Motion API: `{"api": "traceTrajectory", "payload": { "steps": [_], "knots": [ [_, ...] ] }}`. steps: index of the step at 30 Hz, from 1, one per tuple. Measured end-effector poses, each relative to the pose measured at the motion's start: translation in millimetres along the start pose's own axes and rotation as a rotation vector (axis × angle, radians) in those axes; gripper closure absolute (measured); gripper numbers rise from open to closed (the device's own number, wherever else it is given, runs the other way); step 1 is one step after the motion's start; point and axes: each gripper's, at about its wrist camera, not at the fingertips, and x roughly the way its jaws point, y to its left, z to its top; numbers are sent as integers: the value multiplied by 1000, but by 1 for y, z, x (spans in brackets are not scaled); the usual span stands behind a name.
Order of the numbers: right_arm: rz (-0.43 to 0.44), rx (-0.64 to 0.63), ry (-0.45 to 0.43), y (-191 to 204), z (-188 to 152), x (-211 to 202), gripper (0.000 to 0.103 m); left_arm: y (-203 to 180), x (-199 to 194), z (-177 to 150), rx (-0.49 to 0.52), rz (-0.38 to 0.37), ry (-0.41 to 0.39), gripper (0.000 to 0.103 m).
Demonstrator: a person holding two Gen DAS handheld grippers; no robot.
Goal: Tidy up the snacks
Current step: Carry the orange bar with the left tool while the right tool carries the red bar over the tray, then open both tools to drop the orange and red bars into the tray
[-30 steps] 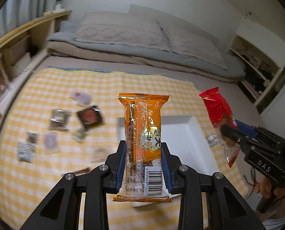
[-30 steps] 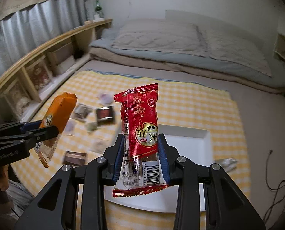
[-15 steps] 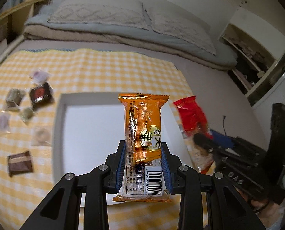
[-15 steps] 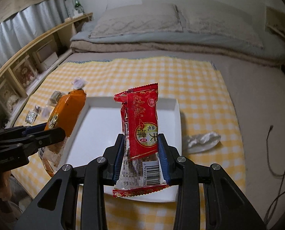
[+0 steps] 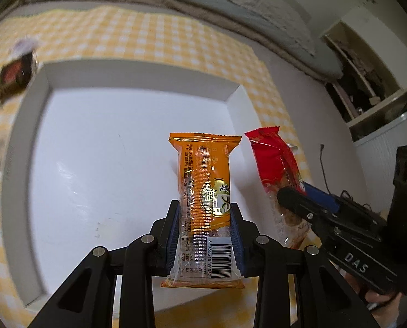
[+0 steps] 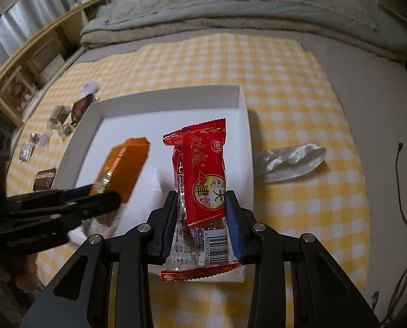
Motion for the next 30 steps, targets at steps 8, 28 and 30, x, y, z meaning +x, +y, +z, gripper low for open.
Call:
{"api": "traceTrajectory", "payload": {
  "steps": [8, 28, 30],
  "knots": [
    [-26, 74, 67, -5, 6, 22, 68, 7, 27, 25, -57, -11, 37, 69],
    [-9, 142, 66, -21, -7, 1, 51, -16, 8, 12, 82, 39, 81, 50],
    [-9, 138, 65, -23, -11, -3, 49, -17, 1, 7, 100, 47, 75, 46]
  ]
}}
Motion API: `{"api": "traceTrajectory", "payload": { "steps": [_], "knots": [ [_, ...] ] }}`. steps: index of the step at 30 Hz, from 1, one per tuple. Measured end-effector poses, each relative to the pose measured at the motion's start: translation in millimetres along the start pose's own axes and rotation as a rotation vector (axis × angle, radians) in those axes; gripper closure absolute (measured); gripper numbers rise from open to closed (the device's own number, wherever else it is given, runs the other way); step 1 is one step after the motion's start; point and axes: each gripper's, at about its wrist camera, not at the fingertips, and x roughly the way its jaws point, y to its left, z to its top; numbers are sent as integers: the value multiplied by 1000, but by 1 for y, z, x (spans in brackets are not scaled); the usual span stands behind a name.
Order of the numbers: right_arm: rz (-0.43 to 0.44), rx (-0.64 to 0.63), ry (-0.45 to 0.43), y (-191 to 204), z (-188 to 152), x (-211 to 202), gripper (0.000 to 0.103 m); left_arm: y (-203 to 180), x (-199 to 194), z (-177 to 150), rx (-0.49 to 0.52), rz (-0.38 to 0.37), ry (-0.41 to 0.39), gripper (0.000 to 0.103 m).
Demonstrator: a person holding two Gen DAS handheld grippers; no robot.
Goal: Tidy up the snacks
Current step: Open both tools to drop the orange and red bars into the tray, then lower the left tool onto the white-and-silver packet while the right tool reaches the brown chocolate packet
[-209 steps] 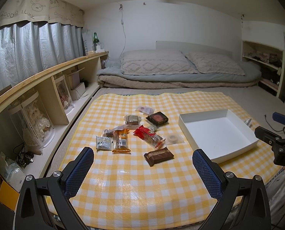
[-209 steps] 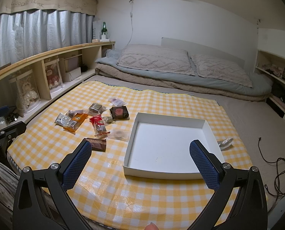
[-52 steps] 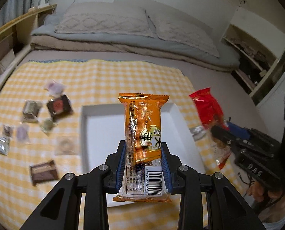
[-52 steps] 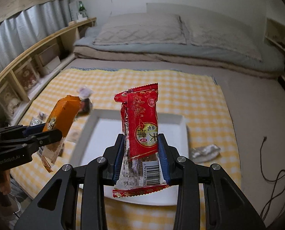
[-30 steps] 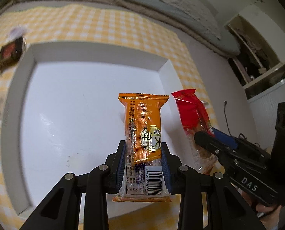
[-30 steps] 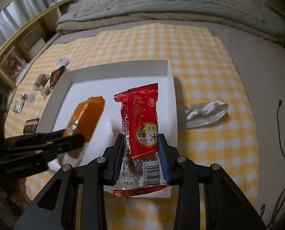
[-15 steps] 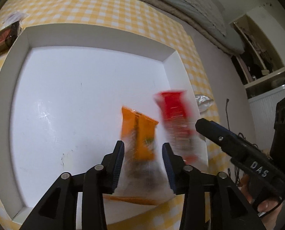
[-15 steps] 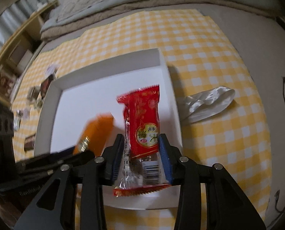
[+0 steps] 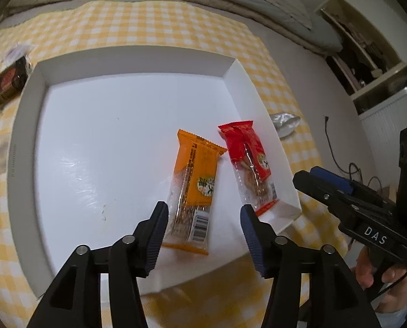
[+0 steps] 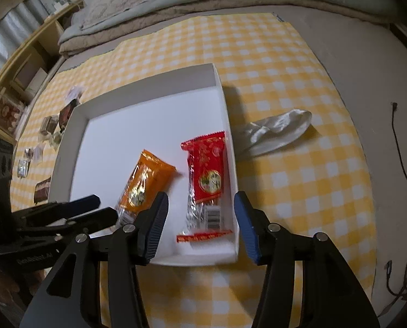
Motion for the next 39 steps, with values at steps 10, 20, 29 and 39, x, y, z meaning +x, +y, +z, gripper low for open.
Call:
{"api": "traceTrajectory", "payload": {
  "steps": [10, 20, 29, 39],
  "knots": [
    [-21, -55, -85, 5, -20, -29, 1, 4, -43, -23, 27, 53, -70, 0],
    [-67, -58, -157, 13, -29, -54, 0, 13, -83, -46, 45, 94, -97, 0],
    [-120, -68, -212, 26, -32, -77, 0, 22, -143, -51, 96, 99, -163, 0],
    [-58, -67, -377, 82, -10, -120, 0, 52, -249, -54, 143, 139, -314, 0]
  ]
}}
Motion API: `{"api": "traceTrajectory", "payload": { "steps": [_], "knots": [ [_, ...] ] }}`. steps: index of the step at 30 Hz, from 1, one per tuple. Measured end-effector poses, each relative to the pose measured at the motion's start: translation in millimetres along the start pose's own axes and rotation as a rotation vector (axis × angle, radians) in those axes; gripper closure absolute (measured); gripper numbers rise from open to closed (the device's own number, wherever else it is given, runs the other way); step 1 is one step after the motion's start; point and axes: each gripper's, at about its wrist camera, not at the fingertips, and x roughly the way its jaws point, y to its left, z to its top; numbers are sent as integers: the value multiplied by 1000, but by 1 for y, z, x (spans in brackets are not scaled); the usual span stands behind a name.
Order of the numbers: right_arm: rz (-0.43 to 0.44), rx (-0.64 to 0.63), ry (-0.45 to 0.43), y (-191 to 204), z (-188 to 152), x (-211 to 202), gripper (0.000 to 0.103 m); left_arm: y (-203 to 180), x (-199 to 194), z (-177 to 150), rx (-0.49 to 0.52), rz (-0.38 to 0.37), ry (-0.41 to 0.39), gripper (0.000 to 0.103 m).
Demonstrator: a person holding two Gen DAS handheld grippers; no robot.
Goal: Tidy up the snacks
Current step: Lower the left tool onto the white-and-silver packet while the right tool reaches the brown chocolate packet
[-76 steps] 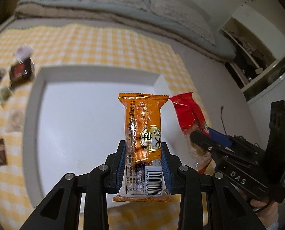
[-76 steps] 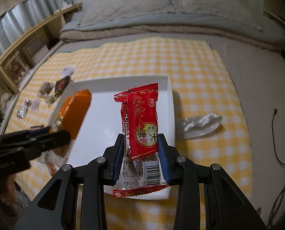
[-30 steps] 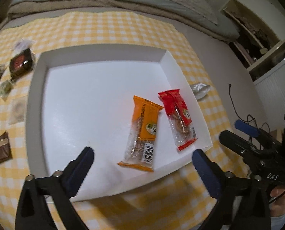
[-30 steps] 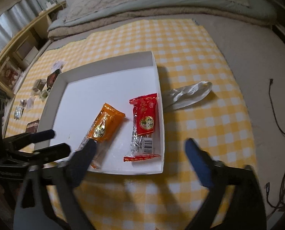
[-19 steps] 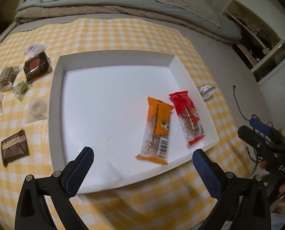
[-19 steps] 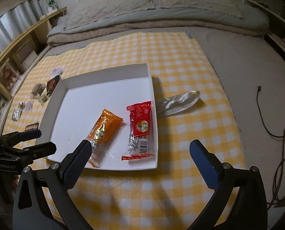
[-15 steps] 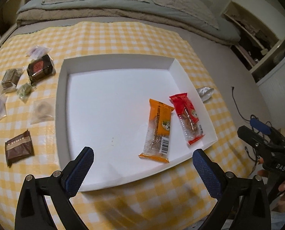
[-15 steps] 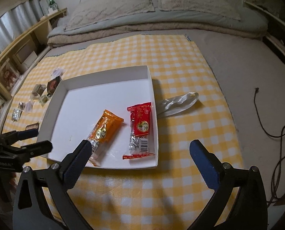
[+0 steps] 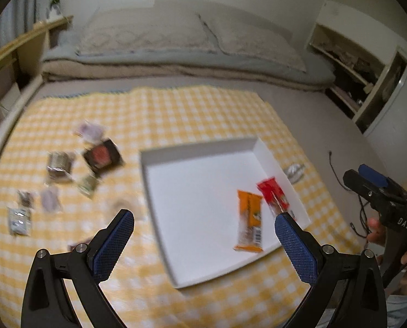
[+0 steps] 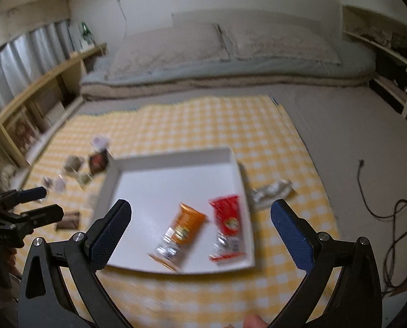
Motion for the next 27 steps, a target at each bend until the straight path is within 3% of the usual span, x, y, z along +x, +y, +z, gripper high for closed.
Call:
{"api": "traceTrajectory", "payload": {
  "steps": [5, 14, 20, 27],
  "knots": [
    [64, -3, -36, 39, 16, 3, 0, 41, -49, 5, -9, 64, -64, 0],
    [123, -127, 12, 128, 24, 41, 0, 121, -107, -10, -86, 196, -118, 0],
    [198, -194, 74, 180, 21, 72, 0, 166, -108, -21, -152, 270, -96, 0],
    [313, -237, 140, 233, 16, 112, 0, 225, -67, -11, -244, 325, -26, 0]
  ]
}}
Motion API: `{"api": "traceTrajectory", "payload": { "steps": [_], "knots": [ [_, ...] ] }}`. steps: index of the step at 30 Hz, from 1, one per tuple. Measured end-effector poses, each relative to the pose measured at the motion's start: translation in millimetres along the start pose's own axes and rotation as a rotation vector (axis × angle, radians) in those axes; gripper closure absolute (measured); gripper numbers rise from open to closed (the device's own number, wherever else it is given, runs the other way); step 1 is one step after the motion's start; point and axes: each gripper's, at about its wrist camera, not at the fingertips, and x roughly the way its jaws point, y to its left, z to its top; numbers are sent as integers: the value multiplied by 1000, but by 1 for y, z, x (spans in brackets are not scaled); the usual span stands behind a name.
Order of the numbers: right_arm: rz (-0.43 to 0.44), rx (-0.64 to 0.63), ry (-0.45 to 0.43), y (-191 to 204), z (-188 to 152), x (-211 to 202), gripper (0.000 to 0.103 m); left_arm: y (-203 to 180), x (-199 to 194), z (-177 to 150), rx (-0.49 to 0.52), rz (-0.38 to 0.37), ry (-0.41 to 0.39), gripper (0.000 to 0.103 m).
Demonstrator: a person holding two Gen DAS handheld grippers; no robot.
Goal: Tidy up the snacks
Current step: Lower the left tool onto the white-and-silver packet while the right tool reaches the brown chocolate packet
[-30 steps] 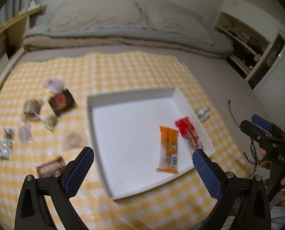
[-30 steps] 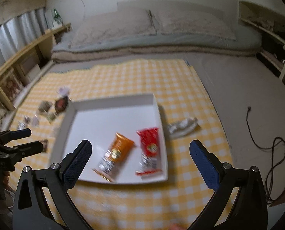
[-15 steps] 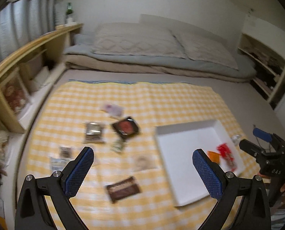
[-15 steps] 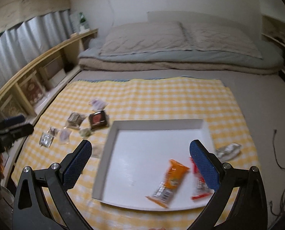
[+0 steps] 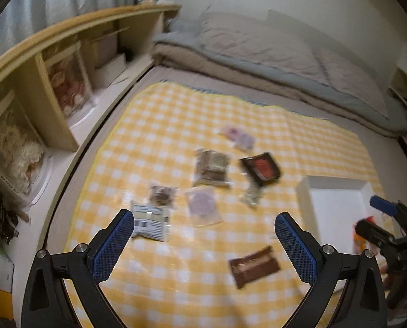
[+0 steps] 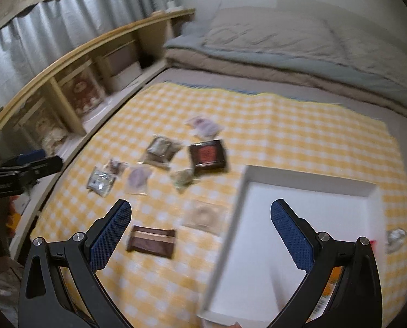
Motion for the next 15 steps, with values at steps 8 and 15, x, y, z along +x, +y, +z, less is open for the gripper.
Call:
{"api": "traceTrajectory", "payload": {
  "steps": [8, 15],
  "knots": [
    [59, -58, 174, 27, 3, 81, 0, 46, 90, 21, -8, 63, 129, 0],
    [122, -63, 368, 28, -6, 146, 71, 77, 157, 33, -35, 155, 186, 0]
  ]
}}
